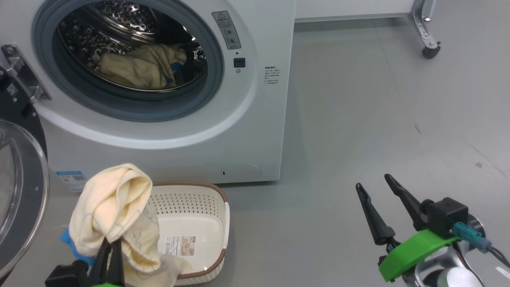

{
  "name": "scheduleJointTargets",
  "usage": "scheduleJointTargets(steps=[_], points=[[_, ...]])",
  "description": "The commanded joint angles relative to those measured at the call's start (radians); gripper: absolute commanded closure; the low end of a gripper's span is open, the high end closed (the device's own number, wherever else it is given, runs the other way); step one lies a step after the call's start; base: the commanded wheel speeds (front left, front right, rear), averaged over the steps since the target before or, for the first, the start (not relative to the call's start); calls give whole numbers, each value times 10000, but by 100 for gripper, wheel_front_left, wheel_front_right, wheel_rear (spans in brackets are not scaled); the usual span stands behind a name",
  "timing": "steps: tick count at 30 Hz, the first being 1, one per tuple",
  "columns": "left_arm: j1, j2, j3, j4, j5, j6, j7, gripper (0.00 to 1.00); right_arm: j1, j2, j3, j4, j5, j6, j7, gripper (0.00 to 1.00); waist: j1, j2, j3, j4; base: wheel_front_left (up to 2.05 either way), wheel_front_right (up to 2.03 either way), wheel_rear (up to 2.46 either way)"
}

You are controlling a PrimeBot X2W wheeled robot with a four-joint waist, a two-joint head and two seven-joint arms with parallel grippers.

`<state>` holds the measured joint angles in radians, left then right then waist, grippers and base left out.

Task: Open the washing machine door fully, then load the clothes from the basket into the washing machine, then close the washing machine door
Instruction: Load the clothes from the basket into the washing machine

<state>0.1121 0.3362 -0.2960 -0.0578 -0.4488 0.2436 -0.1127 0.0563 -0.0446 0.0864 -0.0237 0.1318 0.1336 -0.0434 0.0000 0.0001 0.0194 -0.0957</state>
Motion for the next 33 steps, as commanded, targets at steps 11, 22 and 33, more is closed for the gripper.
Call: scheduleJointTargets(steps=[11, 22, 33], points=[[-941, 260, 436, 196, -217, 311, 97, 100, -505, -56, 431, -329, 150, -29, -72, 0, 0, -1, 310, -316, 0, 0, 0], [-2730, 415, 536, 1715, -730, -415, 531, 100, -1092, -56, 935, -164, 419, -29, -384, 0, 0, -1, 1504, -967, 0, 0, 0], [-5404, 834, 951, 3911, -1384, -1179, 1340, 100, -1929, -56, 1381, 250, 802, -29, -1055, 0, 0, -1, 2960, -1855, 0, 0, 0]])
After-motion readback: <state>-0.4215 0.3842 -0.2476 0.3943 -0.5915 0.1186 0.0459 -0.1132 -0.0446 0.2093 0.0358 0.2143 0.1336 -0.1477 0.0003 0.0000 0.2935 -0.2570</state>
